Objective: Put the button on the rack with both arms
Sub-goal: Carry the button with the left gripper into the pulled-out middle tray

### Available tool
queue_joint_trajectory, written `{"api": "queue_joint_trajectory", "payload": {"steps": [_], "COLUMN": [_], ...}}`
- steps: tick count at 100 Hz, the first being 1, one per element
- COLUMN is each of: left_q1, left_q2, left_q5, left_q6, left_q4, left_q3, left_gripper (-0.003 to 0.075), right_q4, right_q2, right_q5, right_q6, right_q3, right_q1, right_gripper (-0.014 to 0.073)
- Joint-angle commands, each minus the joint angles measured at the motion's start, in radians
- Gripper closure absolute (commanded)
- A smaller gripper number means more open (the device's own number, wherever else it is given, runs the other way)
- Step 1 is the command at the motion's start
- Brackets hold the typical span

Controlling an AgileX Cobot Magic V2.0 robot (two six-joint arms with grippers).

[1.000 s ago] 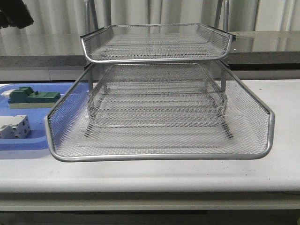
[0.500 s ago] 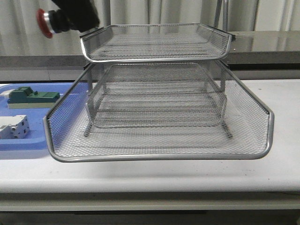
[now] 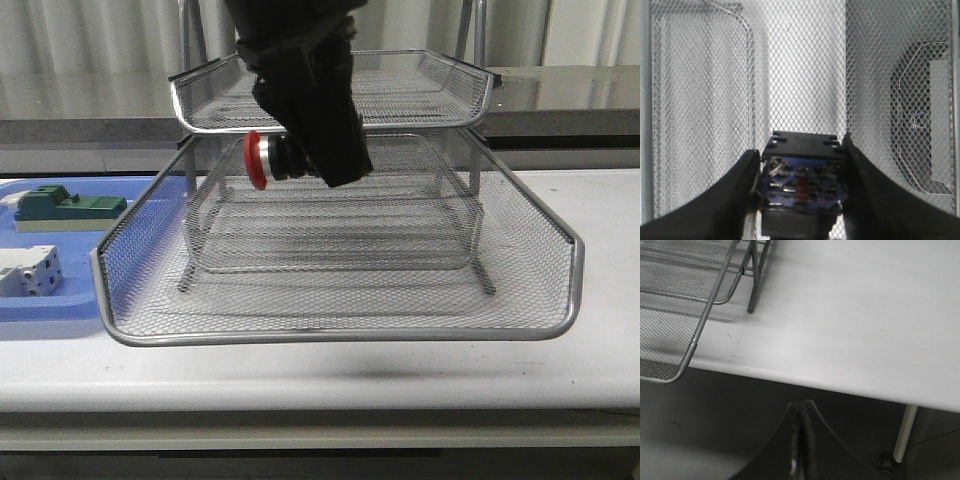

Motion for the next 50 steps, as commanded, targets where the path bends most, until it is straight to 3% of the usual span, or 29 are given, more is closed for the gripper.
{"api": "queue_joint_trajectory", "payload": {"steps": [1, 10, 32, 50], "left_q1": [-0.011, -0.011, -0.011, -0.011], "left_q2": [-0.034, -0.016, 0.007, 0.007], "left_q5": [-0.052, -0.052, -0.059, -0.076], "left_q6": [-0.014, -0.014, -0.014, -0.022], "left_q4": [-0.022, -0.021, -0.017, -0.017], "left_q3": [-0.023, -0.023, -0.023, -0.023], "left_gripper": [0.0695, 0.0606, 0.0278, 0.0237], "right_q4": [-0.001, -0.001, -0.001, -0.001], "right_q2": [0.004, 0.004, 0.004, 0.004], "right_q5": [-0.061, -0.061, -0.061, -0.061], "right_q6": [-0.006, -0.006, -0.006, -0.006], "right_q3": [-0.024, -0.024, -0.024, -0.024], "right_q1": [-0.005, -0.005, -0.005, -0.005], "right_gripper": [0.0664, 0.0664, 0.0664, 0.0664]}}
